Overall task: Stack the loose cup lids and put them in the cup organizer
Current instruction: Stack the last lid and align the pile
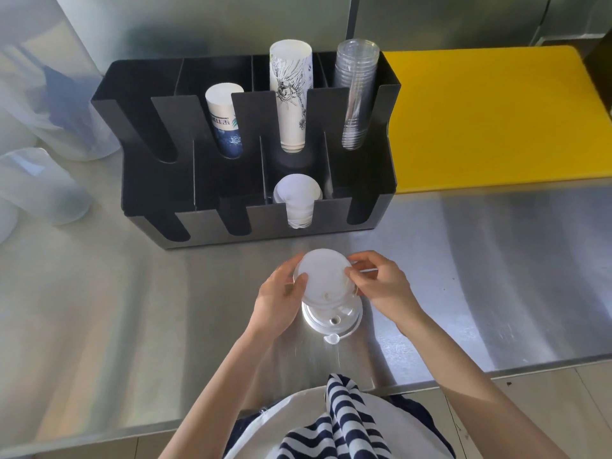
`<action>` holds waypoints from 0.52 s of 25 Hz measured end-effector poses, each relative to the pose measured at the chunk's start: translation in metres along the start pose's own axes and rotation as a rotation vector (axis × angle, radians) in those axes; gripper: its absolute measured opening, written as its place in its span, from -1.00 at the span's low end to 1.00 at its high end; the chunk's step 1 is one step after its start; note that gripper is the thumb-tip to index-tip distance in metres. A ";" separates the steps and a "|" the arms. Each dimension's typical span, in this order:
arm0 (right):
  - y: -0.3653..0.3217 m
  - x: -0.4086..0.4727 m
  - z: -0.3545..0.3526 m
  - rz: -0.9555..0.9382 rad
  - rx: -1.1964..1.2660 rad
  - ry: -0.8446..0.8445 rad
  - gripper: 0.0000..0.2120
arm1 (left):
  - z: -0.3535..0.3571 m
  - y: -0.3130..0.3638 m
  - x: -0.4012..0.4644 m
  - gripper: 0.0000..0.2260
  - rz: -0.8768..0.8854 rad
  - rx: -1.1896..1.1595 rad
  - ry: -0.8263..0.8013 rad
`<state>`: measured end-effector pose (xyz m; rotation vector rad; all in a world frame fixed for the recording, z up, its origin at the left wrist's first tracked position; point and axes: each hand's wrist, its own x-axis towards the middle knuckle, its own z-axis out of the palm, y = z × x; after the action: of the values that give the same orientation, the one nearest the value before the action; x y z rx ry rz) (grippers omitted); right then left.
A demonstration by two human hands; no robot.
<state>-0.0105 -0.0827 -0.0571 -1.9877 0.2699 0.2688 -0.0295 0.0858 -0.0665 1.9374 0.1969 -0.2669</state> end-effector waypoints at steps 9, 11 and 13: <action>0.024 -0.022 0.003 0.121 -0.037 0.027 -0.81 | 0.020 -0.018 -0.010 -0.64 0.112 0.286 -0.039; 0.027 -0.023 0.004 0.122 -0.037 0.026 -0.82 | 0.022 -0.021 -0.010 -0.64 0.107 0.294 -0.042; 0.029 -0.023 0.005 0.120 -0.042 0.026 -0.82 | 0.024 -0.022 -0.009 -0.64 0.099 0.293 -0.046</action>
<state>-0.0416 -0.0886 -0.0768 -2.0209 0.4035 0.3278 -0.0463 0.0718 -0.0922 2.2214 0.0320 -0.2865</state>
